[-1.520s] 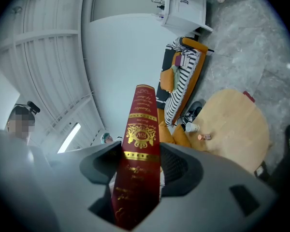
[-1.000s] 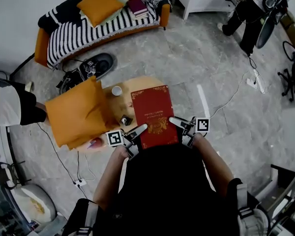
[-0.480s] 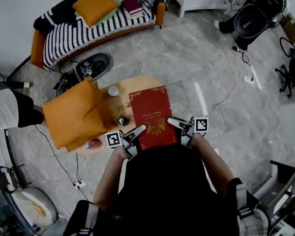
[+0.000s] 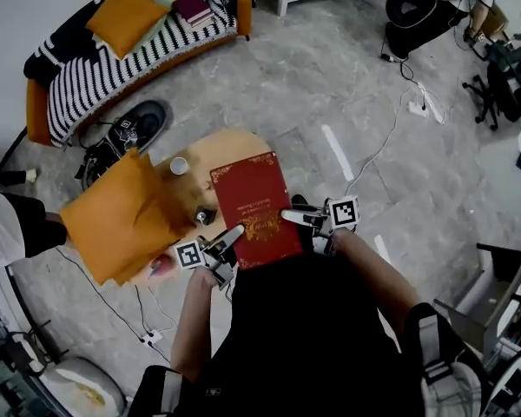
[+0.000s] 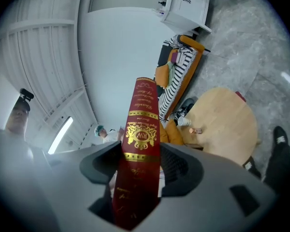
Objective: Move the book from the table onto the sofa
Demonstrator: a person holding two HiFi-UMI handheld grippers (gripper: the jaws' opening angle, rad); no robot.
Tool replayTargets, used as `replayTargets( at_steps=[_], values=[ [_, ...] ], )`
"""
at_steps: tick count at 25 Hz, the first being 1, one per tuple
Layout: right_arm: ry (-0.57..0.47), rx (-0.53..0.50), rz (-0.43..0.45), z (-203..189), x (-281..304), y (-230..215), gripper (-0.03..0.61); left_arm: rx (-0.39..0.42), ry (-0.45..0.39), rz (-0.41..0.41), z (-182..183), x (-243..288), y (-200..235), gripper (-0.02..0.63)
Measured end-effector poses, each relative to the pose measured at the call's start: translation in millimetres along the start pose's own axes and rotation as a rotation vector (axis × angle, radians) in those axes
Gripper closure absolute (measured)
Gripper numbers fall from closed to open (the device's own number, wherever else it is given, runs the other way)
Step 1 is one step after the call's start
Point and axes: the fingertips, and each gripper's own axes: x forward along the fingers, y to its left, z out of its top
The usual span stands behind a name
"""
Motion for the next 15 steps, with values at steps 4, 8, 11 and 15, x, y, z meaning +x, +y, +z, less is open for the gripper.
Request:
replayTargets(
  at_steps=[4,8,11,15],
  values=[
    [-0.006,0.019,-0.017,-5.7,-3.3,-1.3,0.328,-0.001,0.030,0.002,0.0,0.7,-0.5,0.362],
    [-0.009,0.028,0.004,-8.7,-8.1,-6.1,0.328,0.016,0.032,0.022,-0.1,5.4,-2.5,0.360],
    [-0.008,0.042,0.025,-3.6,-15.6,-10.0,0.328,0.036,0.020,0.041,-1.4,14.6,-4.0,0.360],
    [0.007,0.034,0.050,9.6,-30.5,-10.3,0.328,0.039,-0.019,0.053,-5.2,32.6,-7.1,0.360]
  ],
)
